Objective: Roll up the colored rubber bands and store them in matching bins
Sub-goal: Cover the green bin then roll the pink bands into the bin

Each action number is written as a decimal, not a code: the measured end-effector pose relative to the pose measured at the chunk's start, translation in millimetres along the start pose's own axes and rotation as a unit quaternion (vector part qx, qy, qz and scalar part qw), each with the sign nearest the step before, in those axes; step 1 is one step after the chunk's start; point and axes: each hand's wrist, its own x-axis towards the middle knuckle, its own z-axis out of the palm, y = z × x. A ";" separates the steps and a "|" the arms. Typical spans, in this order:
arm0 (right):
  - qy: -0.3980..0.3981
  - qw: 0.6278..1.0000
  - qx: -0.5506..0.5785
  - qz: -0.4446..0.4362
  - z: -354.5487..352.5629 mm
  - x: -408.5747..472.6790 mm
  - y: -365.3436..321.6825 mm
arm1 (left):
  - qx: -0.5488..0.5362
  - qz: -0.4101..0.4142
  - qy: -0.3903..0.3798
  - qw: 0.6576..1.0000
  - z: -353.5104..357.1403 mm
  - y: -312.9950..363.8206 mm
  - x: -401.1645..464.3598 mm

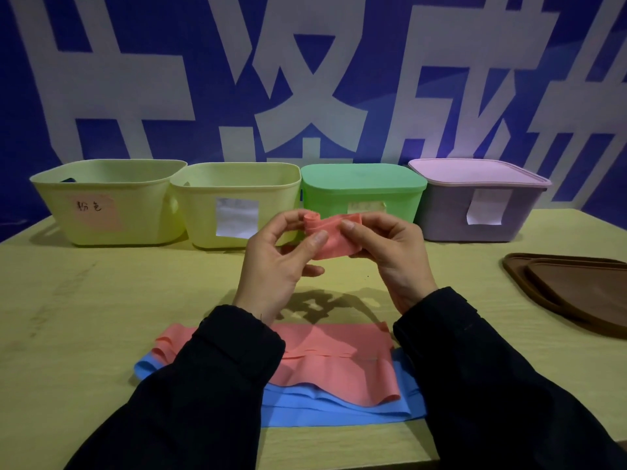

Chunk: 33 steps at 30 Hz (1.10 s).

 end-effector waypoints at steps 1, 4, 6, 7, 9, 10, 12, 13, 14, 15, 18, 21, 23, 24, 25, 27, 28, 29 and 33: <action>0.000 1.000 -0.002 -0.004 0.6 -0.6 -0.1 | -0.005 0.000 -0.006 1.000 0.6 -0.6 0.0; -0.018 1.000 0.005 -0.013 5.5 -1.6 1.0 | -0.016 0.001 -0.027 1.000 3.4 -1.8 -1.2; -0.022 1.000 0.002 -0.011 7.7 -2.3 3.0 | -0.014 0.000 -0.039 0.999 5.2 -1.5 -3.0; -0.019 1.000 0.001 -0.007 7.8 -2.5 3.4 | -0.021 -0.002 -0.041 0.999 5.6 -1.3 -3.2; -0.008 1.000 0.001 0.001 7.1 -3.2 3.5 | -0.029 0.002 -0.034 0.999 4.3 -2.1 -2.8; -0.005 1.000 -0.002 0.004 6.2 -3.3 3.6 | -0.024 0.006 -0.026 0.999 3.6 -1.7 -2.3; -0.008 1.000 0.001 0.009 6.4 -3.7 2.9 | -0.021 0.003 -0.011 1.000 3.3 -0.2 -1.6; -0.010 1.000 0.007 0.013 7.2 -3.8 2.3 | -0.023 -0.003 -0.008 1.000 3.4 -0.2 -1.2; -0.011 1.000 0.014 0.015 7.8 -3.8 2.1 | -0.022 -0.006 -0.009 1.000 3.1 -1.0 -0.9; -0.008 1.000 0.016 0.014 8.0 -3.6 2.2 | -0.015 -0.005 -0.013 1.000 3.2 -1.6 -0.9; 0.006 1.000 0.007 0.006 6.6 -3.6 1.9 | 0.020 0.021 -0.026 0.999 2.9 -5.5 -0.5; 0.005 1.000 -0.010 0.006 5.5 -3.9 2.9 | 0.012 0.012 -0.044 0.999 5.8 -3.3 -2.5; -0.017 1.000 -0.011 0.012 6.8 -4.6 3.6 | 0.007 0.003 -0.039 0.999 5.4 -2.8 -2.8; -0.032 0.999 -0.010 0.018 7.7 -5.0 4.0 | 0.011 0.006 -0.031 0.999 4.3 -3.2 -2.4; -0.045 0.999 -0.010 0.023 8.2 -5.1 4.5 | 0.014 0.012 -0.024 1.000 3.3 -3.7 -1.9; -0.057 0.998 -0.012 0.024 8.5 -5.5 4.2 | 0.018 0.022 -0.016 0.999 1.9 -5.1 -0.6; -0.054 0.998 -0.011 0.023 8.6 -5.8 3.5 | 0.020 0.023 -0.014 0.999 2.0 -5.6 -0.3; -0.046 0.999 -0.010 0.020 8.6 -5.7 3.0 | 0.019 0.020 -0.013 1.000 2.4 -5.4 -0.2; -0.015 1.000 -0.017 0.015 9.4 -4.6 2.6 | 0.026 0.012 -0.006 1.000 3.1 -4.3 -0.8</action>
